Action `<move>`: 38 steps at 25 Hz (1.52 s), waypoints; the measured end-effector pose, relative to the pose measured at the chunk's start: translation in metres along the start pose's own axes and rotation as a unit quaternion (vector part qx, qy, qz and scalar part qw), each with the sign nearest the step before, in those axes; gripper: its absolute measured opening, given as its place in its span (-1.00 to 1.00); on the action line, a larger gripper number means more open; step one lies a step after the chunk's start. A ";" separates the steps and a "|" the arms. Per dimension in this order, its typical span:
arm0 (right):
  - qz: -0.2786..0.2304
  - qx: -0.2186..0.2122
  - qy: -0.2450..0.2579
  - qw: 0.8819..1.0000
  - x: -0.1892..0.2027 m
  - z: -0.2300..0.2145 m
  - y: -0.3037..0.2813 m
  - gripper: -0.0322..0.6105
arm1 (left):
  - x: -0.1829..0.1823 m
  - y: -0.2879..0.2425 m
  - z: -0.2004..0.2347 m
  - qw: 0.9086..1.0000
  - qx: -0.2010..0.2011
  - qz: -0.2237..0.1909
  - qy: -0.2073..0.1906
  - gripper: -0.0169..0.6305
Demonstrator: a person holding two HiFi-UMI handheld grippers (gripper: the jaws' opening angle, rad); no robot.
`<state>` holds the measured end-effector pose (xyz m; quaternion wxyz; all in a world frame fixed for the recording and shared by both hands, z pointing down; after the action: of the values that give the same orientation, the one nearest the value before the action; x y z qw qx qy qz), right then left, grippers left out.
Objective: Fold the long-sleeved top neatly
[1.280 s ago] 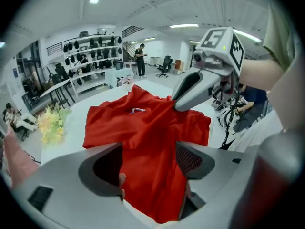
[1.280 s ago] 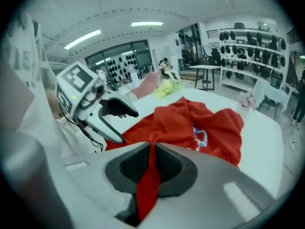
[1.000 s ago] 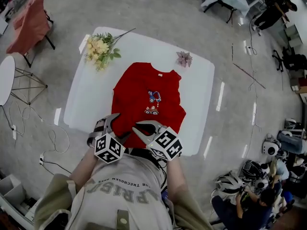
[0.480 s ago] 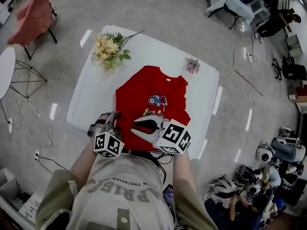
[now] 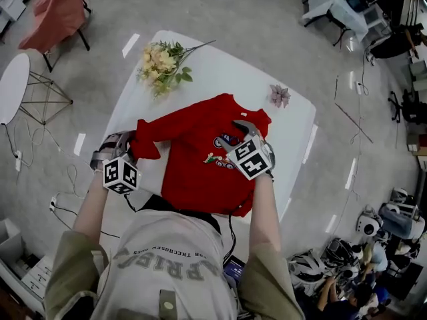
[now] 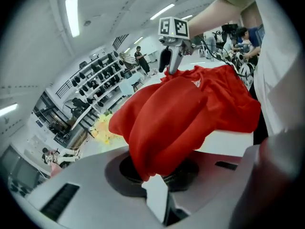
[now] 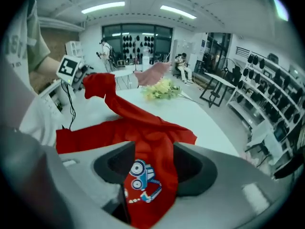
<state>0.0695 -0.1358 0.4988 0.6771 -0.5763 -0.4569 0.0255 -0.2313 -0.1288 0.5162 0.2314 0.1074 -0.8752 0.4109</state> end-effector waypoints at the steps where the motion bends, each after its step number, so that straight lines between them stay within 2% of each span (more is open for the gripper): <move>1: 0.018 0.006 0.013 1.000 0.000 -0.007 -0.009 -0.16 | 0.004 -0.006 -0.001 1.000 0.003 0.009 -0.012 -0.81; 3: 0.063 0.012 0.039 0.997 0.005 -0.018 -0.027 -0.16 | 0.013 -0.020 -0.008 0.999 0.025 0.037 -0.029 -0.77; 4: 0.090 0.009 0.052 0.995 0.010 -0.022 -0.035 -0.16 | 0.018 -0.026 -0.014 0.997 0.045 0.056 -0.029 -0.67; 6: 0.142 0.000 0.081 0.987 0.020 -0.026 -0.048 -0.17 | 0.029 -0.032 -0.026 0.990 0.096 0.097 -0.016 -0.23; 8: 0.163 0.006 0.112 0.980 0.026 -0.027 -0.052 -0.35 | 0.039 -0.028 -0.035 0.983 0.135 0.125 0.005 0.02; 10: 0.148 0.027 0.141 0.979 0.026 -0.024 -0.045 -0.78 | 0.045 -0.018 -0.037 0.979 0.146 0.137 0.042 0.12; 14: 0.083 0.043 0.202 0.975 0.020 -0.001 -0.011 -0.81 | 0.027 0.013 -0.034 0.976 0.117 0.121 0.141 0.16; 16: 0.049 0.034 0.224 0.973 0.023 0.017 0.011 -0.81 | -0.001 0.024 -0.040 0.980 0.091 0.095 0.152 0.16; 20: 0.002 -0.007 0.253 0.967 0.040 0.055 0.047 -0.81 | -0.072 0.014 -0.065 0.989 0.061 0.038 0.132 0.17; 23: -0.018 -0.037 0.269 0.962 0.059 0.076 0.065 -0.81 | -0.126 0.003 -0.084 0.993 0.055 0.010 0.103 0.17; 25: -0.030 -0.060 0.267 0.961 0.075 0.087 0.073 -0.81 | -0.149 -0.005 -0.098 0.996 0.053 0.009 0.074 0.17; 29: -0.051 -0.098 0.243 0.964 0.104 0.100 0.088 -0.81 | -0.158 -0.036 -0.127 0.998 0.046 0.053 0.000 0.16; 31: -0.065 -0.103 0.229 0.966 0.113 0.099 0.096 -0.81 | -0.161 -0.047 -0.132 0.997 0.037 0.063 -0.010 0.12; 32: -0.074 -0.101 0.220 0.967 0.116 0.097 0.100 -0.81 | -0.164 -0.049 -0.132 0.998 0.027 0.063 -0.009 -0.12; 33: -0.083 -0.098 0.210 0.969 0.118 0.094 0.103 -0.81 | -0.166 -0.049 -0.131 0.998 0.014 0.061 -0.009 -0.49; 34: -0.092 -0.094 0.197 0.972 0.120 0.090 0.106 -0.80 | -0.168 -0.047 -0.130 0.998 -0.001 0.058 -0.010 -0.65; 36: -0.106 -0.085 0.159 0.978 0.126 0.079 0.113 -0.70 | -0.173 -0.038 -0.128 0.998 -0.027 0.054 -0.012 -0.77; 38: -0.122 -0.070 0.100 0.985 0.138 0.064 0.122 -0.44 | -0.173 -0.026 -0.125 0.997 -0.055 0.057 -0.009 -0.80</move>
<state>0.1685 0.0306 0.4772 0.6753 -0.5620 -0.4545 -0.1467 -0.0315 -0.0500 0.5173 0.2049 0.0484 -0.9033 0.3738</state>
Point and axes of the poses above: the fingertips, and each gripper's own axes: y backward along the fingers, z to its left, x out of its underside, the point moved 7 cm from there along y, backward along the fingers, and after that the axes turned 9 degrees about -x, right-handed, at the moved point
